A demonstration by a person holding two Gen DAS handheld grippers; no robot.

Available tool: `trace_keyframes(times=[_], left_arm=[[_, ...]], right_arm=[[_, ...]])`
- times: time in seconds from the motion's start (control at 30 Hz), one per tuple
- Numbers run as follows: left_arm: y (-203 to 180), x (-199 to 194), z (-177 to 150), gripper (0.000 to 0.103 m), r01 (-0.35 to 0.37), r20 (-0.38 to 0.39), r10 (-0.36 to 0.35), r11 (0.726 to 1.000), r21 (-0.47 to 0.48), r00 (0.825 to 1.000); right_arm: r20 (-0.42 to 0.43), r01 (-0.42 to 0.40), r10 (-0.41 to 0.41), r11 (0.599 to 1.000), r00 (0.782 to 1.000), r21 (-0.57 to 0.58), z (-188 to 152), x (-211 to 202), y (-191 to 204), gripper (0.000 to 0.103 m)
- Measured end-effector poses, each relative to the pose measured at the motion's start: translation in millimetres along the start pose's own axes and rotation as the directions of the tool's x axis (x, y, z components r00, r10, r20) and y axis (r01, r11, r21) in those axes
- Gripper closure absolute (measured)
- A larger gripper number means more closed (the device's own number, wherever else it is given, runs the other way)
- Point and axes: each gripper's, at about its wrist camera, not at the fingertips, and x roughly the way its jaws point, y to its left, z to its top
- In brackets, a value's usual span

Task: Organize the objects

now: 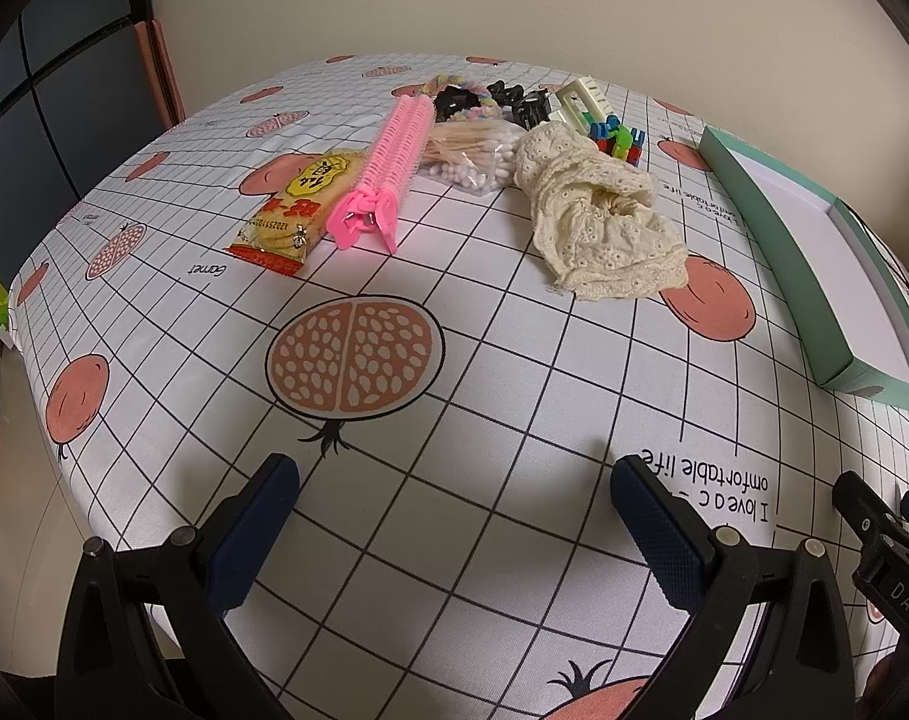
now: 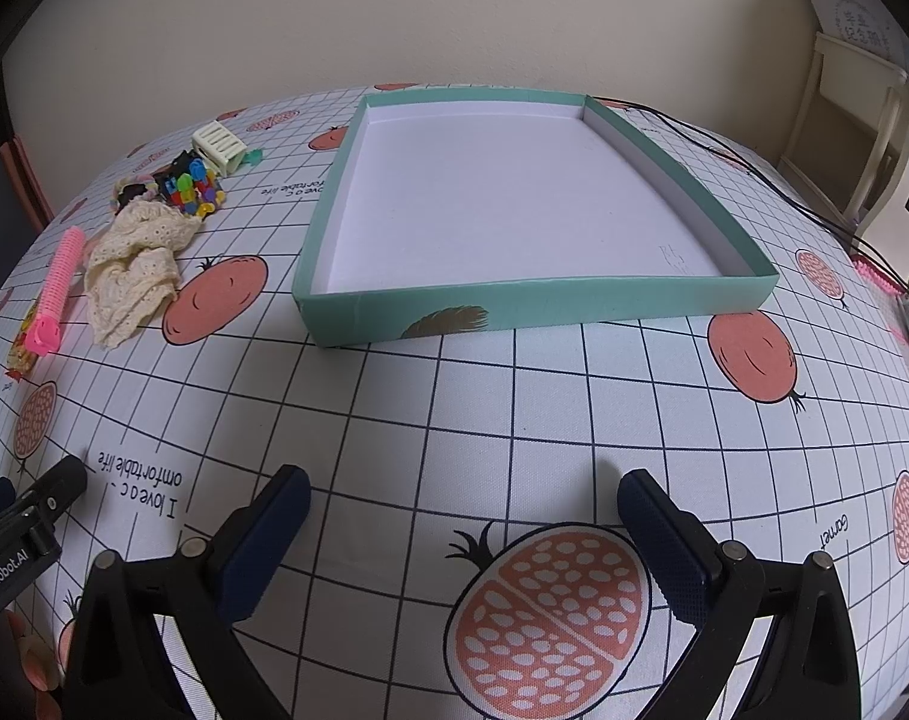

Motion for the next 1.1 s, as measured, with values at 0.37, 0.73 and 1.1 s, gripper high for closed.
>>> trace_keyframes(times=[0.37, 0.73, 1.1], left_arm=[[1, 0, 0, 0.0, -0.001, -0.009, 0.001, 1.0, -0.001, 1.0], [-5, -25, 27, 0.0, 0.035, 0.023, -0.035, 0.999, 0.012, 0.999], [8, -51, 96, 0.0, 0.036, 0.023, -0.035, 0.999, -0.021, 0.999]], right_arm=[[-0.012, 0.0, 0.0, 1.0, 1.0, -0.002, 2, 0, -2, 0.0], [0.049, -0.002, 0.005, 0.998, 0.999, -0.056, 34, -30, 15, 0.0], [0.136, -0.045, 0.063, 0.99, 0.989, -0.135, 99, -85, 48, 0.0]])
